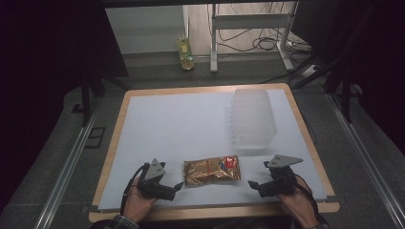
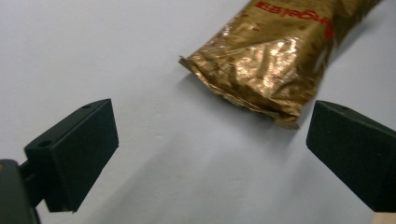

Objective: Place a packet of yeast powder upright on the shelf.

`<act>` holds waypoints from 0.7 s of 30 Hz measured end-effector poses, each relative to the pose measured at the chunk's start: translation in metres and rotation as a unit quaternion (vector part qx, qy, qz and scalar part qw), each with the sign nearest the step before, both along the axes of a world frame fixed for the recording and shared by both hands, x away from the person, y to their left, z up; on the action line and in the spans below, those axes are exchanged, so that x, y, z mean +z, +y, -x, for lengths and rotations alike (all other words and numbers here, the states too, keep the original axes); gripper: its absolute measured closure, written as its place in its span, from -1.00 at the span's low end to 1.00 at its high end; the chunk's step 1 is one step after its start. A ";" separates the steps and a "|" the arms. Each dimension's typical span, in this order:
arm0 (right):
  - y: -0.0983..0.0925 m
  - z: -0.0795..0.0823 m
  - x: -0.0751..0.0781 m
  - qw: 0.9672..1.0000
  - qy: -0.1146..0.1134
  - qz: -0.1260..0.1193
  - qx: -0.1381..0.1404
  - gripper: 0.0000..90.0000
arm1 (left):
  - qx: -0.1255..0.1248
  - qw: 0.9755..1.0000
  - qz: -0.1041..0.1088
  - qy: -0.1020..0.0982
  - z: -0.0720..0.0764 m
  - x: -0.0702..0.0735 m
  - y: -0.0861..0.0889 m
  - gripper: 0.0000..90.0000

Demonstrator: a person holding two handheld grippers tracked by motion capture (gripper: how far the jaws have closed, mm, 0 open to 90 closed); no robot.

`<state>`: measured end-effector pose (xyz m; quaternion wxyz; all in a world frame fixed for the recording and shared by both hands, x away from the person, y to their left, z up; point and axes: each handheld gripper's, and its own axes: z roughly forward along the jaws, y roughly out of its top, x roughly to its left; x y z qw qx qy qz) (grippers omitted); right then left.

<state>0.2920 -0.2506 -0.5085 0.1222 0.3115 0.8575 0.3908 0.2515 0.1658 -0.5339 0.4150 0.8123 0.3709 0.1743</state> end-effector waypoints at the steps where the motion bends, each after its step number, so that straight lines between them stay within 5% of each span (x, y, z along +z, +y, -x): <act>1: 0.000 0.000 0.000 1.000 -0.004 0.006 -0.001 -0.95 | -0.001 1.000 0.005 0.001 0.000 0.000 0.001 -0.96; 7: -0.002 -0.001 -0.002 1.000 -0.008 0.017 0.008 -0.96 | -0.009 1.000 -0.003 -0.020 -0.001 -0.001 -0.002 -1.00; 21: 0.000 -0.001 -0.004 0.999 -0.003 0.034 0.009 -0.98 | -0.007 1.000 0.010 0.017 -0.006 0.000 -0.001 -0.97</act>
